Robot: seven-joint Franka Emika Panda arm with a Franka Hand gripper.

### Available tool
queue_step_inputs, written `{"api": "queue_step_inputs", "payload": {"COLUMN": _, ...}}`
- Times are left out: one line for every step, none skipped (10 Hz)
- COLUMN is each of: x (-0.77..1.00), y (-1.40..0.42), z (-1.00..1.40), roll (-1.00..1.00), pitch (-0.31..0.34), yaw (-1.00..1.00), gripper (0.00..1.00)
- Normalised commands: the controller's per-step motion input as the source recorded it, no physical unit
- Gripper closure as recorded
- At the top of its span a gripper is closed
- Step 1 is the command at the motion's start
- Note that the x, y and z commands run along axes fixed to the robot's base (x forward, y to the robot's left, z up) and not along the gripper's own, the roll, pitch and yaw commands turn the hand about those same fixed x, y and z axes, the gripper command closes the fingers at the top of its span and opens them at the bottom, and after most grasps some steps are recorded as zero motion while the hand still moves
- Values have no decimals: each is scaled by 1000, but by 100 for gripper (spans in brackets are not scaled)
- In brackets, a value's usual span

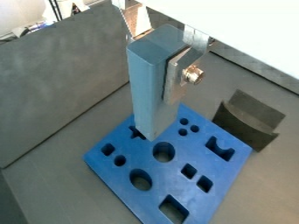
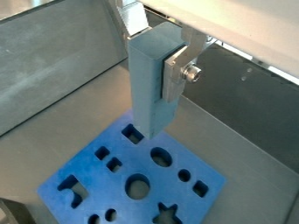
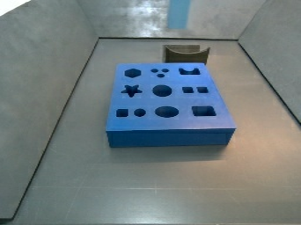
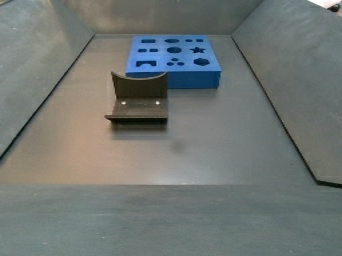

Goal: Insert the rectangle object.

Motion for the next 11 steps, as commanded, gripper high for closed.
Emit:
{"api": "queue_step_inputs", "payload": {"x": 693, "y": -14, "z": -25, "roll": 56, "pitch": 56, "yaw": -11, "gripper": 100}}
{"api": "queue_step_inputs", "payload": {"x": 615, "y": -13, "z": -17, "roll": 59, "pitch": 65, "yaw": -9, "gripper": 100}}
{"api": "queue_step_inputs", "payload": {"x": 540, "y": -12, "z": -11, "roll": 63, "pitch": 74, "yaw": -10, "gripper": 100}}
{"api": "queue_step_inputs", "payload": {"x": 467, "y": -13, "z": -4, "roll": 66, "pitch": 82, "yaw": -11, "gripper": 100}}
{"api": "queue_step_inputs", "payload": {"x": 379, "y": -12, "z": -3, "roll": 73, "pitch": 95, "yaw": -14, "gripper": 100}}
{"api": "queue_step_inputs", "payload": {"x": 316, "y": -13, "z": 2, "roll": 77, "pitch": 103, "yaw": -15, "gripper": 100}}
{"api": "queue_step_inputs", "payload": {"x": 259, "y": -15, "z": 3, "roll": 80, "pitch": 112, "yaw": -17, "gripper": 100}}
{"api": "queue_step_inputs", "payload": {"x": 185, "y": -14, "z": 8, "roll": 84, "pitch": 122, "yaw": -18, "gripper": 100}}
{"api": "queue_step_inputs", "payload": {"x": -1000, "y": 122, "z": 440, "roll": 144, "pitch": 229, "yaw": -145, "gripper": 100}}
{"api": "queue_step_inputs", "payload": {"x": -1000, "y": 116, "z": 442, "roll": 130, "pitch": 188, "yaw": -133, "gripper": 100}}
{"api": "queue_step_inputs", "payload": {"x": -1000, "y": 123, "z": 432, "roll": 44, "pitch": 27, "yaw": -87, "gripper": 100}}
